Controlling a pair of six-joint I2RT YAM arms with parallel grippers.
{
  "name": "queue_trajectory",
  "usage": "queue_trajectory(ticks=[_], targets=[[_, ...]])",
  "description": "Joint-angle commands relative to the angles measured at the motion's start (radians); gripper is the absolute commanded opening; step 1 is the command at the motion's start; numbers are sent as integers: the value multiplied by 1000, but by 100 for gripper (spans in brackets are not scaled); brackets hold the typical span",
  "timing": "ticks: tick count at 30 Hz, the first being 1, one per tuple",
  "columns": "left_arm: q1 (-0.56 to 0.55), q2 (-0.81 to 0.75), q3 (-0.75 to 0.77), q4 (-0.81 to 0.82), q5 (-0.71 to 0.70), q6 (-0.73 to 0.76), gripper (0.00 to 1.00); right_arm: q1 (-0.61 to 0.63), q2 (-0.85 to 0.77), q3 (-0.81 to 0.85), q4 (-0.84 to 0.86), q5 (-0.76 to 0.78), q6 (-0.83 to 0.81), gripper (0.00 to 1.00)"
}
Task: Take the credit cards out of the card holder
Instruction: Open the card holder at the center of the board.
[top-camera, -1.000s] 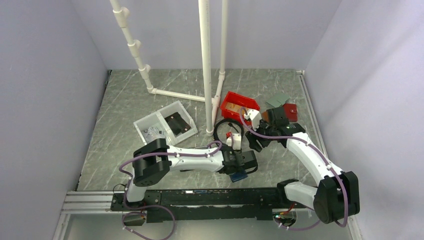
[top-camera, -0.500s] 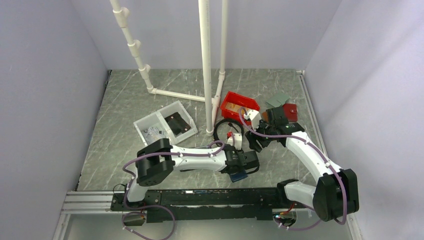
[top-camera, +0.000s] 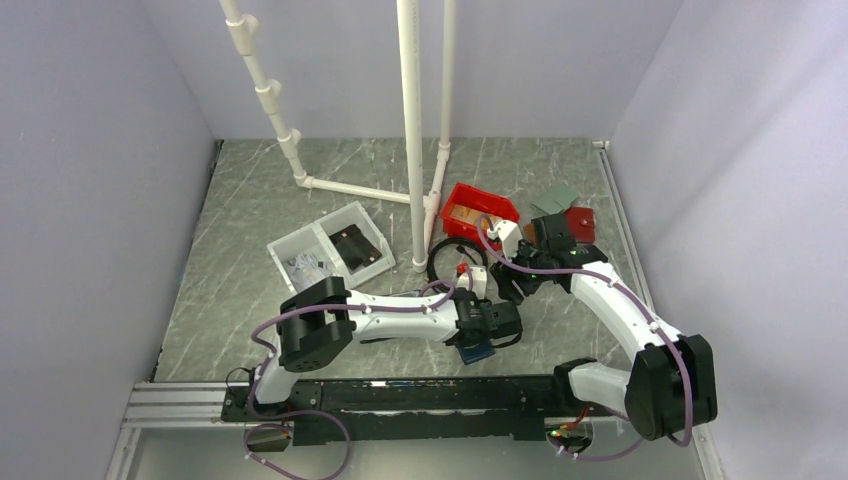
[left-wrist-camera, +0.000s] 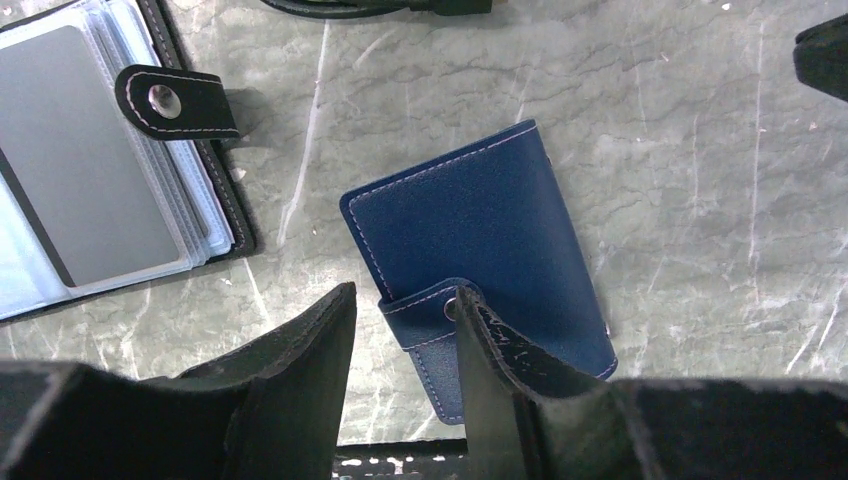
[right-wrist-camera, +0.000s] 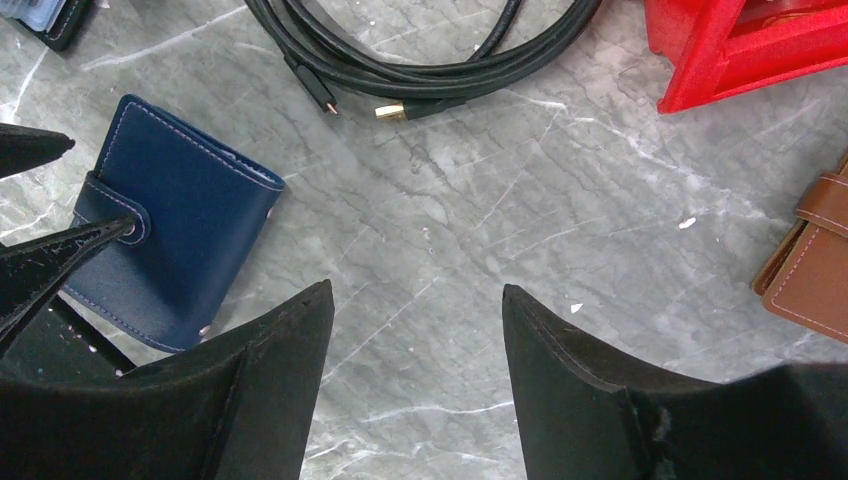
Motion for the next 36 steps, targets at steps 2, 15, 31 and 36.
queue_trajectory(ticks=[2,15,31,36], targets=[[-3,14,44,-46,-47,-24,47,-3,1,13,9,-7,4,65],[-3,35,67,-63,-49,-10,48,-3,10,16,3,-18,1,65],[-4,27,52,28,12,50,51,-2,20,18,-1,-20,-1,65],[-5,58,90,-43,28,23,50,-2,18,18,-1,-22,-1,65]])
